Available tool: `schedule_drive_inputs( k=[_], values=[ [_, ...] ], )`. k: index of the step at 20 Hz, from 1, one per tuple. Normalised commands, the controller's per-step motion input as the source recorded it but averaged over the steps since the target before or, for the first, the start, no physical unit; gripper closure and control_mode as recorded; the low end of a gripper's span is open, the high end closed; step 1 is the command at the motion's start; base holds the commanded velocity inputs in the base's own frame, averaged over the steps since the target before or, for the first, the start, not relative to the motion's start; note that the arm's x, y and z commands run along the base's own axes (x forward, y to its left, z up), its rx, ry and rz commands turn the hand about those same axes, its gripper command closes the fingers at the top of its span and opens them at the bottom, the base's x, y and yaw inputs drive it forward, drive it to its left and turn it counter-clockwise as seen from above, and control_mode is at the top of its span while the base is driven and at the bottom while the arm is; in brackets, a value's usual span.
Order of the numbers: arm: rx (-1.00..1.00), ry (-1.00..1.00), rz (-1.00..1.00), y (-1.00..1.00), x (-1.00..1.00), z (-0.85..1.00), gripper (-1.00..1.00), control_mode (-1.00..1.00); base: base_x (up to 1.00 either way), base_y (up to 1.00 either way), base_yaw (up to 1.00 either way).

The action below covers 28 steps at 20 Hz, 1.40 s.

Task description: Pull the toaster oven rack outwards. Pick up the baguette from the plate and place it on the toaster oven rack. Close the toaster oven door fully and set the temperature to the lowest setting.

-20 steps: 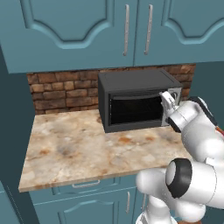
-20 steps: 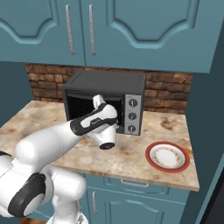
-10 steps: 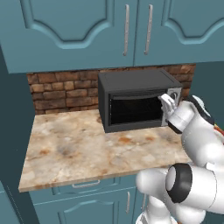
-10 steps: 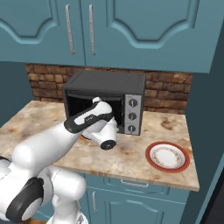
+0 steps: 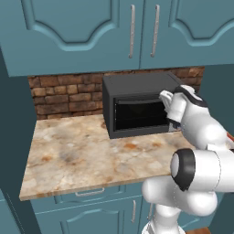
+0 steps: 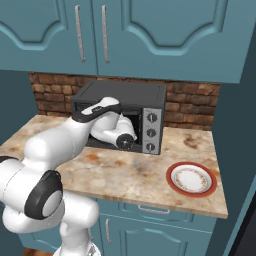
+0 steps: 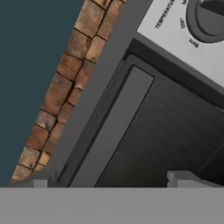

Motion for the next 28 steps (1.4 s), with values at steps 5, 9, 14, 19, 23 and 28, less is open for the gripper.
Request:
schedule_drive_inputs(
  k=[5, 9, 14, 19, 23, 28],
  values=[
    [-0.03, 0.15, 0.00, 0.00, 0.03, 0.00, -1.00, -1.00, 0.00, 0.00, 0.00],
    [-0.04, 0.16, 0.00, 0.00, 0.00, -0.02, -1.00, -1.00, 0.00, 0.00, 0.00],
    [-0.05, 0.11, 0.00, 0.00, 0.04, -0.11, -1.00, -1.00, 0.00, 0.00, 0.00],
    [-0.04, 0.02, 0.00, 0.00, 0.33, -0.16, -1.00, -1.00, 0.00, 0.00, 0.00],
    [-0.02, 0.00, 0.00, 0.00, 0.39, -0.06, -1.00, -1.00, 0.00, 0.00, 0.00],
    [0.00, 0.00, 0.00, 0.00, 0.10, 0.00, -1.00, -1.00, 0.00, 0.00, 0.00]
  ],
)
